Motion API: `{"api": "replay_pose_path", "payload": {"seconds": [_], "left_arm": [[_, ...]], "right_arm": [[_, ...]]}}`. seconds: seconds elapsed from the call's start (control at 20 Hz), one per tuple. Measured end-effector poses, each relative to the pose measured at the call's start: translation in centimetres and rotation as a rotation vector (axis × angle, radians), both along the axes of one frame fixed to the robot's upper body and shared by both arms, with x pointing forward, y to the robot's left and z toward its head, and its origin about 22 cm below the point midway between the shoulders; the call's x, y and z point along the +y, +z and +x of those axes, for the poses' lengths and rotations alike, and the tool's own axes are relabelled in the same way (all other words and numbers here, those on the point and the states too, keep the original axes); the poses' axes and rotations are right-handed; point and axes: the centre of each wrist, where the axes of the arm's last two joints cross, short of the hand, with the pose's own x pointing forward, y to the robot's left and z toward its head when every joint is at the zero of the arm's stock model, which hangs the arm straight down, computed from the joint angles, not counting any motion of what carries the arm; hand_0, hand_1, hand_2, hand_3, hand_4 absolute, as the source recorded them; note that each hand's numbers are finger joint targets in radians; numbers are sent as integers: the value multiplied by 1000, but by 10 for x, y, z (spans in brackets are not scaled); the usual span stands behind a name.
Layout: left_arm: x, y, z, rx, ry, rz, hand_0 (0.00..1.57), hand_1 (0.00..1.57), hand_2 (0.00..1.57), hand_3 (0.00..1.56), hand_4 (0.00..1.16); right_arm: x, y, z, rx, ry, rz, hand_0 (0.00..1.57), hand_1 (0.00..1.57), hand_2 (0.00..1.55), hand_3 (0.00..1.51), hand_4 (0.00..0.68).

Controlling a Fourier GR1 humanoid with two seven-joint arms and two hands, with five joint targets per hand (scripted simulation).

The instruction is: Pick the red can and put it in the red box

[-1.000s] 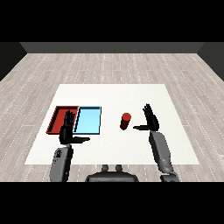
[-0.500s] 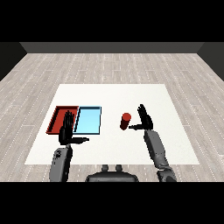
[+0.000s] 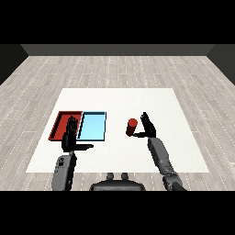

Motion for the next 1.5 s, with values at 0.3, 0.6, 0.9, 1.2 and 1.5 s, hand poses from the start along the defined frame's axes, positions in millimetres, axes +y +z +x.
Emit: {"api": "replay_pose_path", "payload": {"seconds": [0.3, 0.6, 0.9, 1.2, 1.5], "left_arm": [[1, 2, 3, -1, 10, 7, 0, 0, 0, 0, 0], [2, 4, 0, -3, 10, 16, 0, 0, 0, 0, 0], [-3, 3, -1, -7, 12, 20, 0, 0, 0, 0, 0], [-2, 13, 2, -16, 16, 14, 0, 0, 0, 0, 0], [-3, 8, 5, -17, 23, 17, 0, 0, 0, 0, 0]], "right_arm": [[16, -4, 2, 15, 4, 6, 0, 0, 0, 0, 0], [22, -5, 12, 31, 19, 28, 0, 0, 0, 0, 0], [32, -7, 19, 37, 34, 38, 0, 0, 0, 0, 0], [46, -7, 18, 40, 48, 42, 0, 0, 0, 0, 0], [56, -7, 25, 54, 61, 51, 0, 0, 0, 0, 0]]}}
